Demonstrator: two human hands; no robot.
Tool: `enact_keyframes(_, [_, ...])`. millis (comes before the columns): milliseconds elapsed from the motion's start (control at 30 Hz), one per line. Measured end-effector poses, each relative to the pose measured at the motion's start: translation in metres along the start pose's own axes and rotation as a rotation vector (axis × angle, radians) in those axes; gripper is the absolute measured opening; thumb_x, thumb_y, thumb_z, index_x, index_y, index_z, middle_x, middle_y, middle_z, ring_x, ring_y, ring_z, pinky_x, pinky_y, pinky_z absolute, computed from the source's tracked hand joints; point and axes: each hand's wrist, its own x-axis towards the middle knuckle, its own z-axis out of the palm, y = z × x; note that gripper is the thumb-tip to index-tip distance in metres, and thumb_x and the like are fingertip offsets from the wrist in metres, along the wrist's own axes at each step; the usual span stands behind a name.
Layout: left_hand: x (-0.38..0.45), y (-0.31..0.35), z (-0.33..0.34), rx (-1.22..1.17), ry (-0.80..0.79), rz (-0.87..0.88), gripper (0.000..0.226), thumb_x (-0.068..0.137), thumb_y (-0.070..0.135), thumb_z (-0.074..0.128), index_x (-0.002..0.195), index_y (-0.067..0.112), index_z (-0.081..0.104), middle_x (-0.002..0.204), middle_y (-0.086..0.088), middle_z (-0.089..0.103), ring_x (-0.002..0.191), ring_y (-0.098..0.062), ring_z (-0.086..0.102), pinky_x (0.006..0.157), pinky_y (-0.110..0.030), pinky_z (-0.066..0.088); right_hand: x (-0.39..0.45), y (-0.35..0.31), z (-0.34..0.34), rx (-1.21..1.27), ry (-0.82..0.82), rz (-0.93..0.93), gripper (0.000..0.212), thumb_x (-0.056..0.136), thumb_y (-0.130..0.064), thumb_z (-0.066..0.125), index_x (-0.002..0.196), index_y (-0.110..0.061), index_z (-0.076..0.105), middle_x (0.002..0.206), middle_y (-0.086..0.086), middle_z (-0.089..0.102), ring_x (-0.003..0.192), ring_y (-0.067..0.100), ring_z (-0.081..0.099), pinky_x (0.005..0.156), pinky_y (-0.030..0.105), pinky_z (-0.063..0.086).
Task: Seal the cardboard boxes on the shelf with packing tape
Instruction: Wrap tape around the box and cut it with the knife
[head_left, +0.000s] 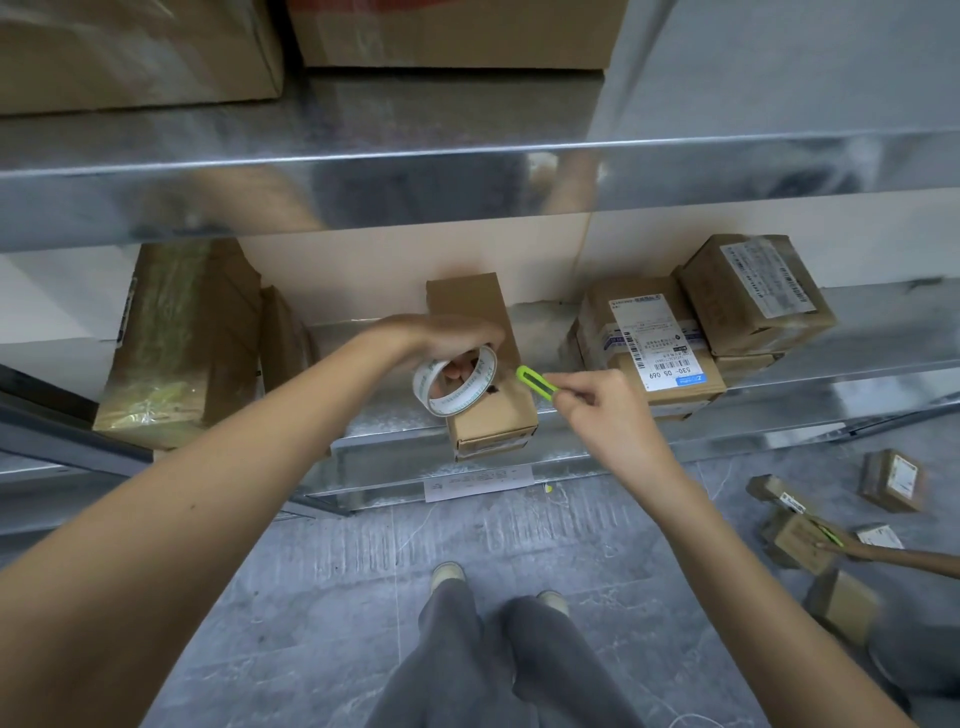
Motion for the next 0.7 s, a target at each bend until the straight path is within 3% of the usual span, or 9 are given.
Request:
enact_keyframes(100, [0.000,0.001,0.000,0.007,-0.007,0.008,0.024,0.091,0.020,0.038,0.073,0.010,0.050,0.050,0.005,0.053,0.052,-0.013,0.035,0.050,-0.024,0.034,0.010,-0.006,-0.003,-0.074,-0.014,-0.007,0.029,0.090,-0.009,0.054,0.106,-0.021,0.076,0.043,-0.012,0.048,0.043,0.009,0.039,0.043,0.015,0.031])
enact_keyframes(300, [-0.002,-0.001,0.001,-0.004,0.005,0.038,0.029,0.094,0.020,0.037,0.069,0.014,0.050,0.044,0.011,0.055,0.051,-0.010,0.037,0.049,-0.022,0.034,0.015,-0.016,0.004,-0.201,-0.082,0.029,0.028,0.092,-0.017,0.054,0.111,-0.024,0.074,0.075,0.004,0.065,0.065,0.015,0.053,0.049,0.009,0.034])
enact_keyframes(400, [-0.001,-0.007,-0.002,0.000,0.027,0.066,0.024,0.094,0.022,0.039,0.076,0.012,0.052,0.048,0.010,0.055,0.055,-0.011,0.039,0.048,-0.021,0.038,0.010,-0.018,0.004,-0.198,-0.108,0.042,0.029,0.092,-0.014,0.054,0.112,-0.023,0.073,0.068,0.000,0.059,0.058,0.014,0.049,0.048,0.016,0.035])
enact_keyframes(500, [-0.003,-0.017,-0.006,-0.058,0.008,0.078,0.023,0.093,0.024,0.039,0.090,0.010,0.056,0.072,-0.001,0.062,0.061,-0.013,0.040,0.056,-0.023,0.040,0.002,-0.018,-0.010,-0.108,0.049,0.020,0.029,0.091,-0.012,0.055,0.112,-0.022,0.073,0.062,-0.006,0.057,0.054,0.011,0.047,0.047,0.013,0.036])
enact_keyframes(567, [-0.003,-0.020,-0.007,-0.058,0.001,0.086,0.025,0.094,0.026,0.038,0.092,0.010,0.057,0.080,-0.007,0.059,0.066,-0.015,0.043,0.058,-0.025,0.041,-0.003,-0.011,-0.019,-0.050,0.212,0.001,0.028,0.092,-0.014,0.056,0.115,-0.020,0.071,0.067,-0.004,0.062,0.064,0.015,0.056,0.058,0.013,0.041])
enact_keyframes(633, [-0.004,-0.019,-0.006,-0.049,0.004,0.104,0.023,0.095,0.025,0.038,0.091,0.011,0.056,0.080,-0.008,0.058,0.063,-0.014,0.043,0.058,-0.025,0.041,0.001,0.005,-0.014,0.020,0.304,0.023,0.030,0.095,-0.016,0.053,0.123,-0.016,0.065,0.076,0.003,0.066,0.076,0.024,0.062,0.072,0.029,0.049])
enact_keyframes(700, [-0.002,-0.021,-0.005,-0.078,0.017,0.126,0.022,0.095,0.024,0.039,0.091,0.011,0.056,0.077,-0.007,0.057,0.060,-0.012,0.042,0.058,-0.025,0.040,0.013,0.027,0.004,0.023,0.290,0.058,0.033,0.097,-0.011,0.050,0.130,-0.008,0.057,0.090,0.011,0.068,0.081,0.028,0.061,0.073,0.033,0.047])
